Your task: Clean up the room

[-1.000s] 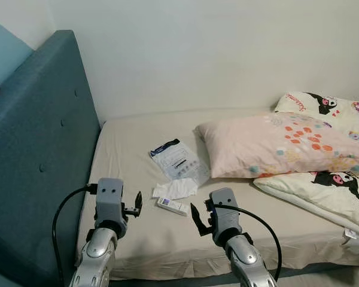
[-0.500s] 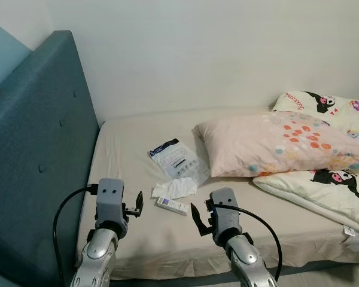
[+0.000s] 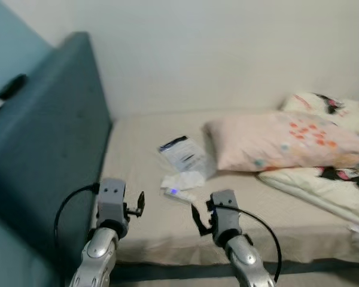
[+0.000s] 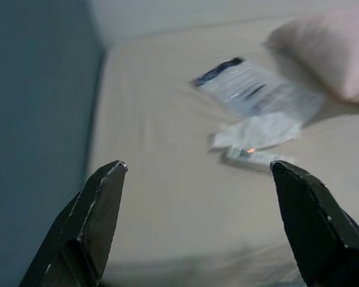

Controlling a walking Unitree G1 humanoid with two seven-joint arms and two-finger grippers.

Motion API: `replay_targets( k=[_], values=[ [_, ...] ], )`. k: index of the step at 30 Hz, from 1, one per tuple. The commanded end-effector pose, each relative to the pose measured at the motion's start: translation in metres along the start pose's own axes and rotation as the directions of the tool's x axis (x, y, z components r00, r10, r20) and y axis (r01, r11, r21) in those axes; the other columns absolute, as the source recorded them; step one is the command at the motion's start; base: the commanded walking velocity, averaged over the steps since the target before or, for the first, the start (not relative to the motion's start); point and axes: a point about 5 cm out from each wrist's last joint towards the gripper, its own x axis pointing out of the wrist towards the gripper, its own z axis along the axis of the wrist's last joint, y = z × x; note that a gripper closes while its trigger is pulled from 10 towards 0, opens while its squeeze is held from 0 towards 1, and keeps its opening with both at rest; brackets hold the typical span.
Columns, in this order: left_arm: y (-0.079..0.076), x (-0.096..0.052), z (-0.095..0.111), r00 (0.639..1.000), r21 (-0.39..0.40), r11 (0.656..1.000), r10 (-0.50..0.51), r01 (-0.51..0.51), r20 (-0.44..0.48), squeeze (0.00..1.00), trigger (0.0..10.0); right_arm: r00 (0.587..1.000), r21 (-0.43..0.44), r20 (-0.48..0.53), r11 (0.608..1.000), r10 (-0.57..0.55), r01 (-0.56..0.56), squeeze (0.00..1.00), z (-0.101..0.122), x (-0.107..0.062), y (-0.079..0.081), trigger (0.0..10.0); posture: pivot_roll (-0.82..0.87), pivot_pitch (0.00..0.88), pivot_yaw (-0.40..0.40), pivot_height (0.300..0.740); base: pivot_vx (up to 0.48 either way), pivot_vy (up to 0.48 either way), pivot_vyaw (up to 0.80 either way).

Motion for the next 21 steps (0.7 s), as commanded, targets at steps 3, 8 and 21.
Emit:
replay_targets(
  k=[3, 8, 21],
  values=[
    [-0.0032, 0.0016, 0.0041, 0.999, 0.034, 0.999, -0.041, 0.041, 0.005, 0.00, 10.0, 1.000, 0.034, -0.009, 0.999, -0.016, 0.016, 0.00, -0.0030, -0.0017, 0.0020, 10.0, 0.02, 0.084, 0.023, 0.740, 0.000, 0.000, 0.00],
    [-0.0044, 0.0024, 0.0049, 0.998, 0.041, 0.997, -0.059, 0.059, 0.002, 0.00, 10.0, 1.000, 0.046, -0.011, 0.999, -0.021, 0.022, 0.00, -0.0043, -0.0025, 0.0041, 10.0, 0.02, 0.080, 0.035, 0.740, 0.000, 0.000, 0.00],
    [-0.0066, 0.0041, 0.0053, 0.998, 0.046, 0.997, -0.058, 0.059, -0.008, 0.00, 10.0, 1.000, 0.041, -0.009, 0.999, -0.027, 0.027, 0.00, -0.0049, -0.0043, 0.0021, 10.0, 0.01, 0.071, 0.028, 0.740, 0.000, 0.000, 0.00]
  ],
)
